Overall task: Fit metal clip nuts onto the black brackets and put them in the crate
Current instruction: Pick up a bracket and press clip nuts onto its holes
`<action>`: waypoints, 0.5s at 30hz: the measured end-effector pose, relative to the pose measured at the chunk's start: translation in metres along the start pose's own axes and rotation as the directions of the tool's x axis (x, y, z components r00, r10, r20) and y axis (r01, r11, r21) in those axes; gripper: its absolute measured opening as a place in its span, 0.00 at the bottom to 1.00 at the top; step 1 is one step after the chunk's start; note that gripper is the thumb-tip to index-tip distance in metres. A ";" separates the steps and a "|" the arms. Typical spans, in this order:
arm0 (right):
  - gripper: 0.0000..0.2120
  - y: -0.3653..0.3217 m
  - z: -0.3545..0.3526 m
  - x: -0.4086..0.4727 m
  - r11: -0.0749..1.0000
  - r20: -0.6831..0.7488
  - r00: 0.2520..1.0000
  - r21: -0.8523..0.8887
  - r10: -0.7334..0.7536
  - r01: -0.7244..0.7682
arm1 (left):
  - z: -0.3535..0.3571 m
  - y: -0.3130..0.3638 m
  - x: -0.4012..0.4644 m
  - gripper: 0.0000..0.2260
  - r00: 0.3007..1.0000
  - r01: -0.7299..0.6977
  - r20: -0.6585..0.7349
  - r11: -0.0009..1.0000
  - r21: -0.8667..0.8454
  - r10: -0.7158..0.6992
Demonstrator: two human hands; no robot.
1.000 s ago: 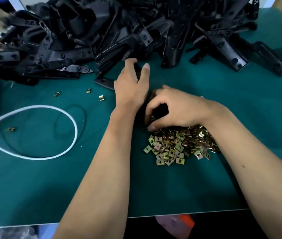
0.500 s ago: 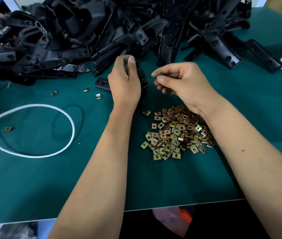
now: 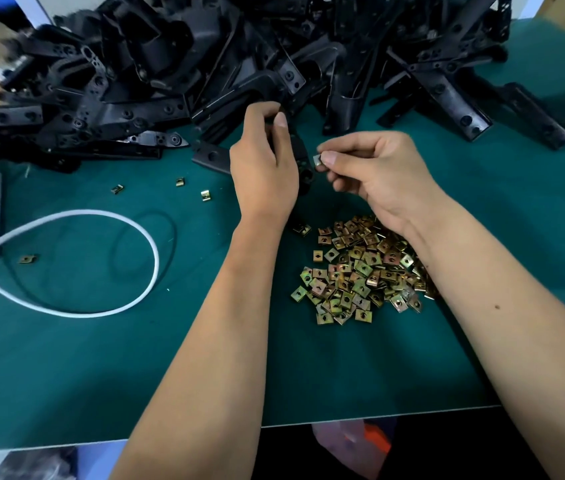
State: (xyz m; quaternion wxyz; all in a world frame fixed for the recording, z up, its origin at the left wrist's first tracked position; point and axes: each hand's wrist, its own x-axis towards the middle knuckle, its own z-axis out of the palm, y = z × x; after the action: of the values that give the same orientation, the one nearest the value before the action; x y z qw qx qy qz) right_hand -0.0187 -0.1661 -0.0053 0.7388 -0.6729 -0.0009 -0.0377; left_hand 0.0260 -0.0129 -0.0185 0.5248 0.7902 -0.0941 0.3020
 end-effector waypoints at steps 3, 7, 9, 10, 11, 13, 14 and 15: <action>0.04 0.001 0.003 -0.001 1.000 -0.029 0.999 -0.024 -0.017 0.017 | -0.001 0.000 0.000 0.10 0.999 -0.034 -0.020 0.999 0.009 0.034; 0.04 0.001 0.007 -0.002 0.999 -0.057 0.998 -0.020 -0.034 0.033 | 0.000 0.001 -0.001 0.11 0.999 -0.053 -0.008 0.998 0.025 0.054; 0.03 0.000 0.008 -0.003 0.999 -0.051 0.998 -0.023 -0.023 0.022 | 0.000 0.001 -0.001 0.11 0.998 -0.059 -0.004 0.998 0.033 0.059; 0.03 0.000 0.008 -0.003 1.000 -0.047 0.999 -0.026 -0.014 0.013 | 0.000 0.001 -0.001 0.12 0.998 -0.061 -0.002 0.997 0.037 0.061; 0.03 0.000 0.008 -0.003 1.000 -0.045 0.999 -0.026 -0.003 0.002 | 0.000 0.002 -0.001 0.12 0.998 -0.064 0.000 0.997 0.041 0.064; 0.04 -0.001 0.009 -0.004 1.000 -0.045 0.999 -0.027 0.011 -0.012 | 0.000 0.002 -0.001 0.12 0.998 -0.062 0.003 0.997 0.050 0.062; 0.04 -0.002 0.010 -0.004 1.000 -0.048 0.999 -0.028 0.013 -0.014 | 0.001 0.002 -0.001 0.13 0.998 -0.058 0.005 0.997 0.055 0.058; 0.04 -0.002 0.011 -0.004 1.000 -0.055 0.998 -0.027 0.014 -0.016 | 0.001 0.003 -0.001 0.13 0.998 -0.055 0.007 0.997 0.058 0.055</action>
State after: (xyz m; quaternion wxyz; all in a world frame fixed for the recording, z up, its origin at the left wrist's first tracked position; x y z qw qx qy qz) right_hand -0.0227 -0.1556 -0.0028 0.7296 -0.6816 0.0250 -0.0505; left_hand 0.0241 -0.0152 -0.0175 0.4930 0.8030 -0.1083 0.3169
